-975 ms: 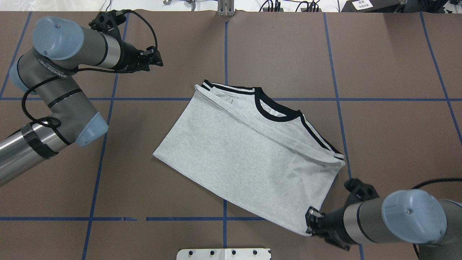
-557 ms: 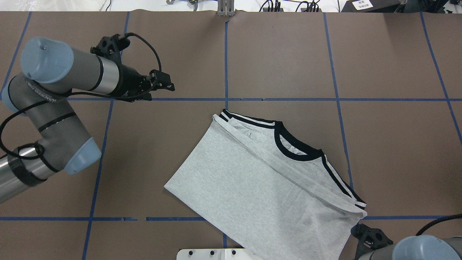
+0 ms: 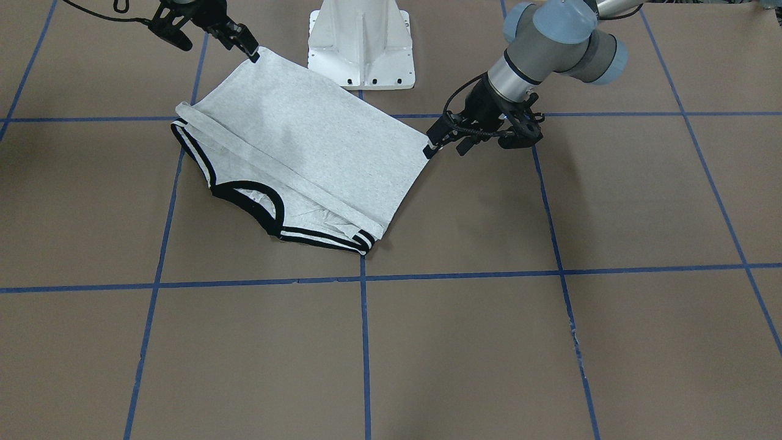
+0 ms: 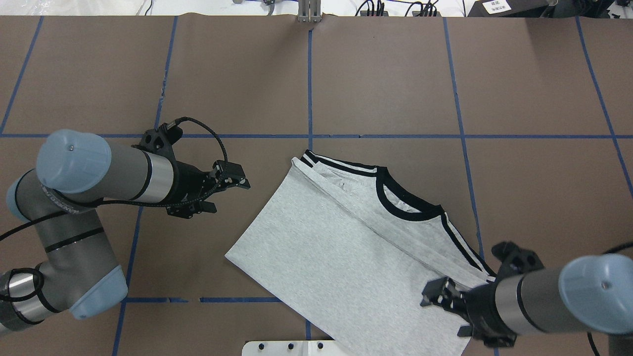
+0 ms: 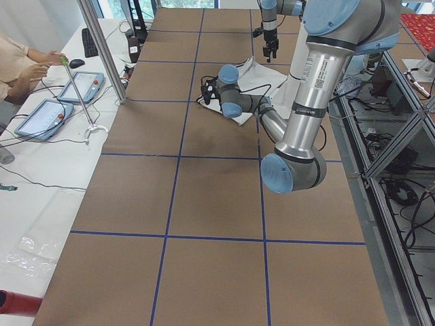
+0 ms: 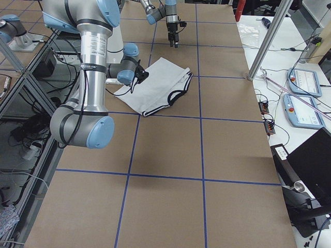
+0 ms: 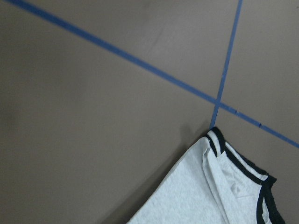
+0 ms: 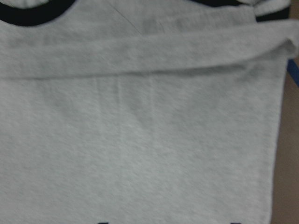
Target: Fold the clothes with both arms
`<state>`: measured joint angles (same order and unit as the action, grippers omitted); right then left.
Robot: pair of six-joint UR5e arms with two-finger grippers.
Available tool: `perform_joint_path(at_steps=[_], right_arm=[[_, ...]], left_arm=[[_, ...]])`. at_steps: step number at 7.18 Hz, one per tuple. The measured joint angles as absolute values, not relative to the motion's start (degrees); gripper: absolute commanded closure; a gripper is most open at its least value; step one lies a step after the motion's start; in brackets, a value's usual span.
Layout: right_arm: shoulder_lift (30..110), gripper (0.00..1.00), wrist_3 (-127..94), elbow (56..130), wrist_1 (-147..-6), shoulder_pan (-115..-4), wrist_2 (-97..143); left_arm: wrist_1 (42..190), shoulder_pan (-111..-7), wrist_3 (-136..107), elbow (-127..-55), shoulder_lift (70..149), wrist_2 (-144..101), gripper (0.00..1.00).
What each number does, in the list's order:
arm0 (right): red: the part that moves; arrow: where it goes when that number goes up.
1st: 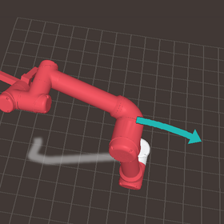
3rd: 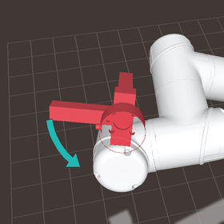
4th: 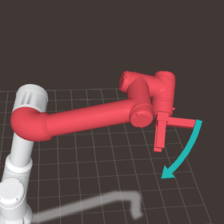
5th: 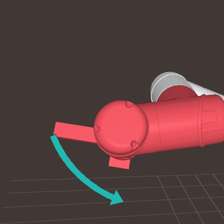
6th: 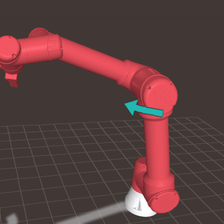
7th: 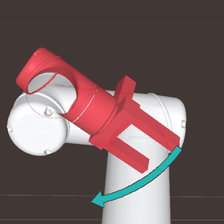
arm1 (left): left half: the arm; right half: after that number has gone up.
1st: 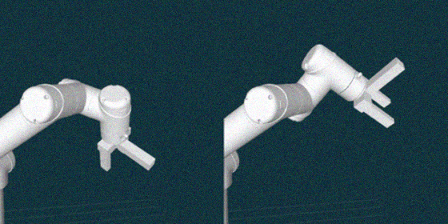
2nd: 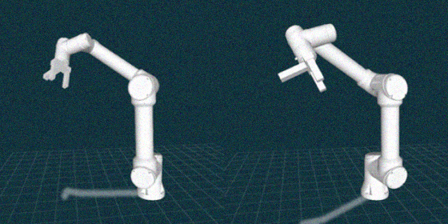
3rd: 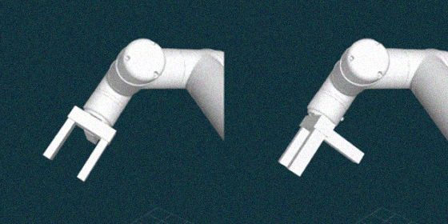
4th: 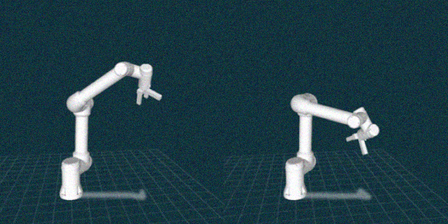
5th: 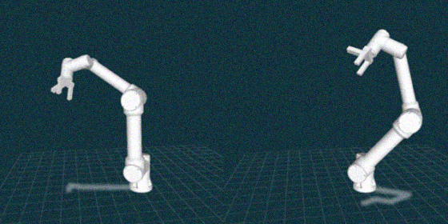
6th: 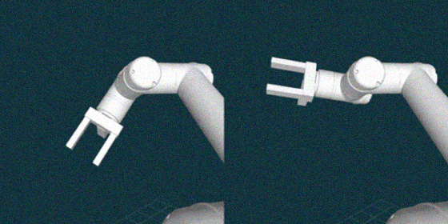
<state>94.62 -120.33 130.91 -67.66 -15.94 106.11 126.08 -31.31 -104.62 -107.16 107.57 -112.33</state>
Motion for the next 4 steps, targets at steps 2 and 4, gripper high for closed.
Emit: perform_joint_path(at_steps=[2,4], right_arm=[[85.8,0.0,-108.0,122.6,-67.7,-28.5,106.5],[77.9,0.0,-104.1,115.1,-67.7,-35.0,106.5]], left_arm=[[122.8,-26.7,-107.7,-106.9,106.6,-109.0,0.08],[119.3,-22.3,-108.1,-106.6,106.4,-105.3,0.18]])
